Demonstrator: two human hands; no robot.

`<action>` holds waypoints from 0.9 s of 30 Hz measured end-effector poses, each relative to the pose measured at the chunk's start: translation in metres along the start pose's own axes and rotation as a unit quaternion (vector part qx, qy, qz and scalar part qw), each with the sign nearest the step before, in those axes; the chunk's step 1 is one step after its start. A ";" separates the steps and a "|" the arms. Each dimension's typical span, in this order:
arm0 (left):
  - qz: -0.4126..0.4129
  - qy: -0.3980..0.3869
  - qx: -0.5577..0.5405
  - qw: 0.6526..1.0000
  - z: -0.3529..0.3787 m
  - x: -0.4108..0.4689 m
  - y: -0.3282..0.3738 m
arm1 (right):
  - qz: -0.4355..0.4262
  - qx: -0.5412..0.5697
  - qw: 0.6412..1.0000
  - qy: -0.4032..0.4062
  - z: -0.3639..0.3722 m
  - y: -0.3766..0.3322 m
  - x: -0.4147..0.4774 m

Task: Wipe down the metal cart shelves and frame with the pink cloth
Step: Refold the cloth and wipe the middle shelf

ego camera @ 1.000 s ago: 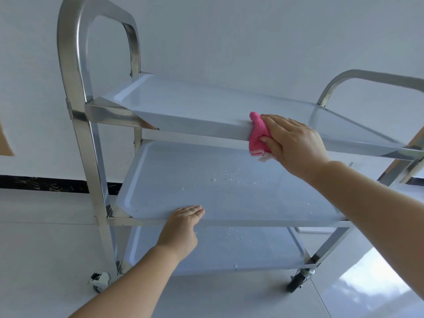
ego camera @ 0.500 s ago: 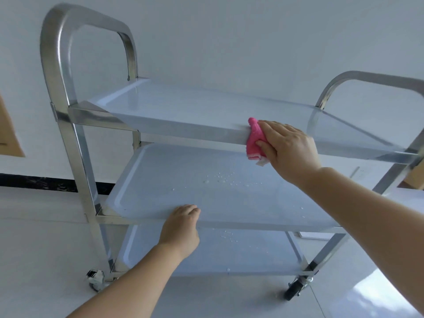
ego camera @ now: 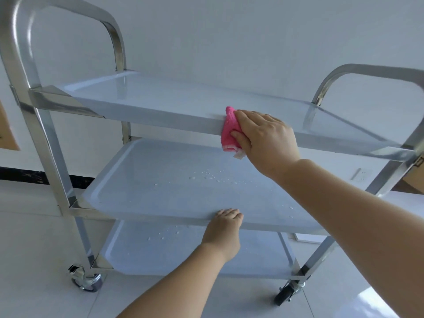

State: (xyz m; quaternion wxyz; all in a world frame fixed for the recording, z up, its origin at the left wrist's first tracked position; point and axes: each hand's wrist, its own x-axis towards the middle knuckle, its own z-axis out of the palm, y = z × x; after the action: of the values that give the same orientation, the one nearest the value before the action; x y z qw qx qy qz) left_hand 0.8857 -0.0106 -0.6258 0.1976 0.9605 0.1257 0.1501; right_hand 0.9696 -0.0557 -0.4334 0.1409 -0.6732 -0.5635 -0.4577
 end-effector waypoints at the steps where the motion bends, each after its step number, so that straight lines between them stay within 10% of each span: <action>1: -0.005 0.003 -0.005 1.000 0.002 0.000 -0.001 | -0.007 -0.001 1.000 0.003 0.000 0.001 0.001; 27: -0.116 0.011 0.021 0.993 0.011 0.013 0.016 | 0.004 0.021 0.999 -0.031 -0.031 0.112 -0.065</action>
State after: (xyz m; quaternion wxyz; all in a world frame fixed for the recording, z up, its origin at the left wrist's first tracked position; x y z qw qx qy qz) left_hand 0.9048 -0.0245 -0.6259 0.1917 0.9418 0.2415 0.1340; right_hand 1.0583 -0.1552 -0.4304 0.1392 -0.6859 -0.5743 -0.4247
